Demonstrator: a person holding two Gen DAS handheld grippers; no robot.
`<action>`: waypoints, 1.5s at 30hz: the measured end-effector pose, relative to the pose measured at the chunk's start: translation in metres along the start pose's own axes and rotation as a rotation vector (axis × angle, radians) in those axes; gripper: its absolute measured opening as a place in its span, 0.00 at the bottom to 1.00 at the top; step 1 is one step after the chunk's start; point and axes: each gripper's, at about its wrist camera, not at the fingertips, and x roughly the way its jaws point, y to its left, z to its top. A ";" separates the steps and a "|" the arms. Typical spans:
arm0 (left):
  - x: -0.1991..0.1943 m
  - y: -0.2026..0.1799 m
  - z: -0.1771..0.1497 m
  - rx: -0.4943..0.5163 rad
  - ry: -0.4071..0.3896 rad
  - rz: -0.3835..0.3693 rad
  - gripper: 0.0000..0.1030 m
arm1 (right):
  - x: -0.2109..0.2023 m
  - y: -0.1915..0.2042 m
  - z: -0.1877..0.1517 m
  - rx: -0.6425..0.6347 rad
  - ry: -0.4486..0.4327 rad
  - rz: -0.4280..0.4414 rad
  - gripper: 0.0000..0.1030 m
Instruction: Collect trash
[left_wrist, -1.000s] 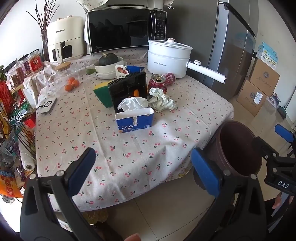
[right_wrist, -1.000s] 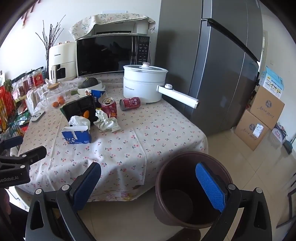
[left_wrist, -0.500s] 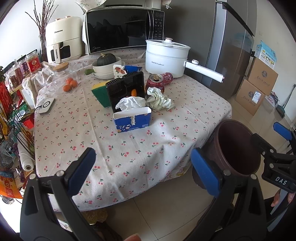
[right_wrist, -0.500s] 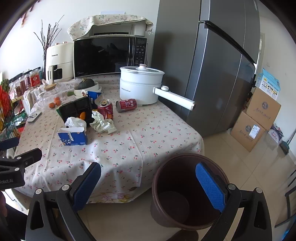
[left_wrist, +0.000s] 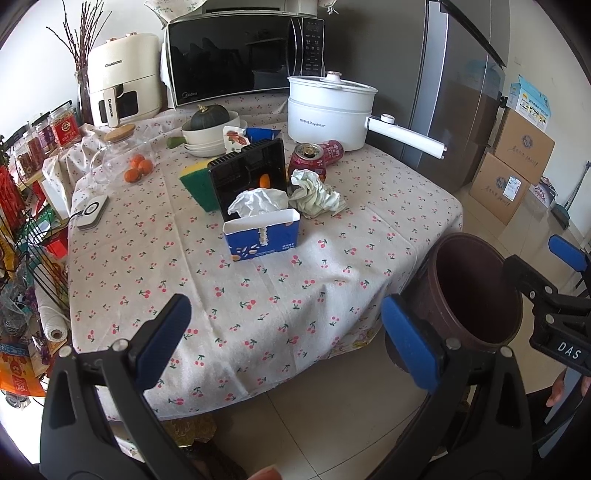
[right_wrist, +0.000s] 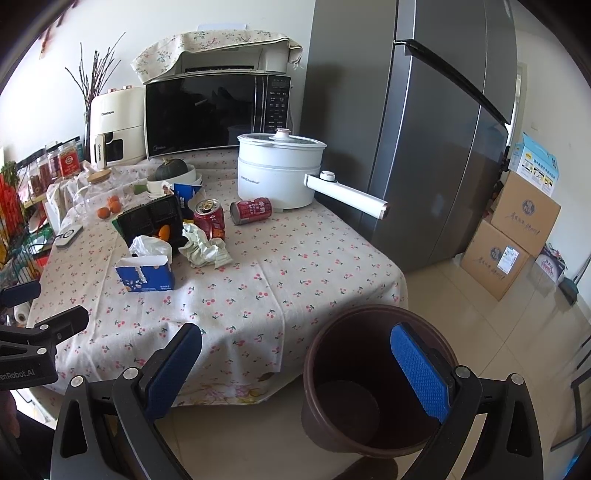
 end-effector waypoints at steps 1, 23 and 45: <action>0.000 0.000 0.000 0.000 0.000 0.000 0.99 | 0.000 0.000 0.000 0.002 0.000 -0.001 1.00; 0.001 0.000 -0.006 0.003 0.004 0.000 0.99 | 0.001 -0.004 -0.002 0.013 0.001 -0.016 1.00; 0.004 -0.023 -0.008 0.060 0.012 -0.007 0.99 | -0.003 -0.036 -0.018 0.047 0.011 -0.060 1.00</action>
